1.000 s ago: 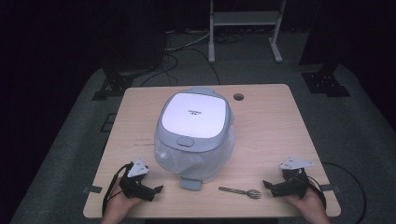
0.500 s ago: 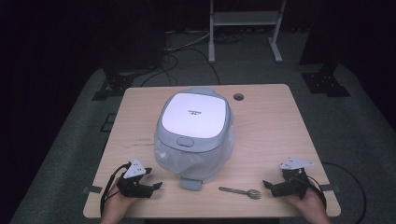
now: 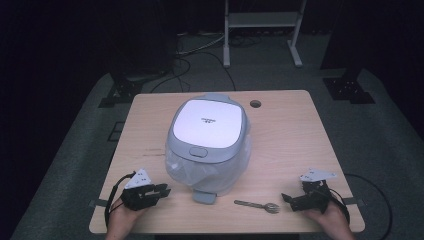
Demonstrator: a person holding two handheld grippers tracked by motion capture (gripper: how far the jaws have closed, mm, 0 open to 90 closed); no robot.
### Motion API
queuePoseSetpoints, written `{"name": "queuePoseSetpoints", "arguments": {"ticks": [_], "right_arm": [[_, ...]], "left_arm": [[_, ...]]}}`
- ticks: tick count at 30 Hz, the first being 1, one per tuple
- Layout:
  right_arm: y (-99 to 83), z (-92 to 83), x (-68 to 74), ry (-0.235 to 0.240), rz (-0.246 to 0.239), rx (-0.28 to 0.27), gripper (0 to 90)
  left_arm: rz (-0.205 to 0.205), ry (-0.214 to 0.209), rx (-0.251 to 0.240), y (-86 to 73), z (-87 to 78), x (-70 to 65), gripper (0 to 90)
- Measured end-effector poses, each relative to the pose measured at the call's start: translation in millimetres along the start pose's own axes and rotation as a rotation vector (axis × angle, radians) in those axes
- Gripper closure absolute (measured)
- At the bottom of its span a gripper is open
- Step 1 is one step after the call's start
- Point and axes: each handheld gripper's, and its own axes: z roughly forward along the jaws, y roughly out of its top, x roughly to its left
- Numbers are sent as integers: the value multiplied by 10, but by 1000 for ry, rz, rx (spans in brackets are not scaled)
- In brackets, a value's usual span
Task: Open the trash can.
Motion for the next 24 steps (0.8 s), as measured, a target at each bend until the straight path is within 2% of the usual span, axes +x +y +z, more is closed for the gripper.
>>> {"name": "queuePoseSetpoints", "arguments": {"ticks": [2, 5, 9, 17, 24], "right_arm": [[0, 0, 0, 0, 0, 0, 0], [0, 0, 0, 0, 0, 0, 0], [-3, -3, -1, 1, 0, 1, 0], [-3, -3, -2, 1, -1, 1, 0], [-3, -3, -3, 1, -3, 1, 0]], "left_arm": [[-13, -19, -11, 12, -19, -8, 849], [-19, -33, -32, 40, -65, -21, 899], [-19, -57, -52, 62, -115, -41, 900], [-15, -68, -69, 82, -197, -63, 899], [-14, -101, -96, 128, -266, -105, 899]]}}
